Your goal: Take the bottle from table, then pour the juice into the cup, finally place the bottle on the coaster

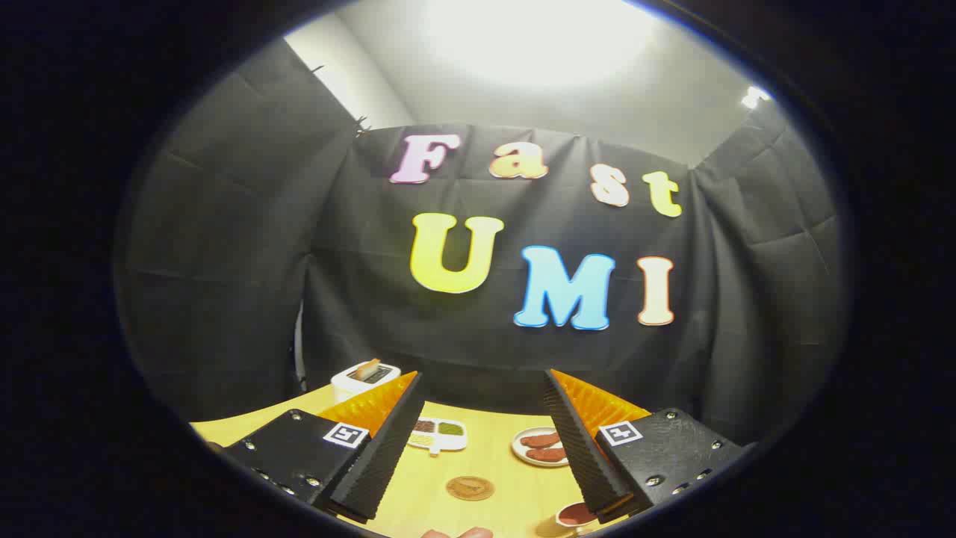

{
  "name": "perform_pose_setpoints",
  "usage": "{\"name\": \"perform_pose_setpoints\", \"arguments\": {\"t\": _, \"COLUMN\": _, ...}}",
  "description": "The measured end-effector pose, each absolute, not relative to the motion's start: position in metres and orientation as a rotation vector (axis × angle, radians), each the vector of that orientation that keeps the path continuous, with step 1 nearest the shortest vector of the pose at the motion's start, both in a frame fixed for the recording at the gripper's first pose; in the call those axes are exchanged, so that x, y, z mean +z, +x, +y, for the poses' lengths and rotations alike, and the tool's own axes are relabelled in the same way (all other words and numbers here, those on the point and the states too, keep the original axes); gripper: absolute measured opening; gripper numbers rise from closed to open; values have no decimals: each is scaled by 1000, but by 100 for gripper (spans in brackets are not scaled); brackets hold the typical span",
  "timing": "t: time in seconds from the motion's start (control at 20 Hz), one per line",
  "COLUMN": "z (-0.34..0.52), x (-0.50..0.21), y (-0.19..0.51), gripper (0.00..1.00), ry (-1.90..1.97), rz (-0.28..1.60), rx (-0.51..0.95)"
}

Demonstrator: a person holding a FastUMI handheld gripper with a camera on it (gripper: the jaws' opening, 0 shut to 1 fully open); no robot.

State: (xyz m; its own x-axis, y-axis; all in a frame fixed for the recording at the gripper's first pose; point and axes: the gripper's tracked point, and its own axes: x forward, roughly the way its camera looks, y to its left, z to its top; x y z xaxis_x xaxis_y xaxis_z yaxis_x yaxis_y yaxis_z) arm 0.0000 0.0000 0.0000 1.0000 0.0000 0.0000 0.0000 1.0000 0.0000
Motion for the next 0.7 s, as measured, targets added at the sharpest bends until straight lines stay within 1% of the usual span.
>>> {"name": "perform_pose_setpoints", "arguments": {"t": 0.2, "z": 15, "x": 16, "y": -5, "gripper": 97, "ry": 52, "rz": -31, "rx": -6}}
{"name": "perform_pose_setpoints", "arguments": {"t": 0.7, "z": 7, "x": 30, "y": -21, "gripper": 97, "ry": 92, "rz": -70, "rx": -62}}
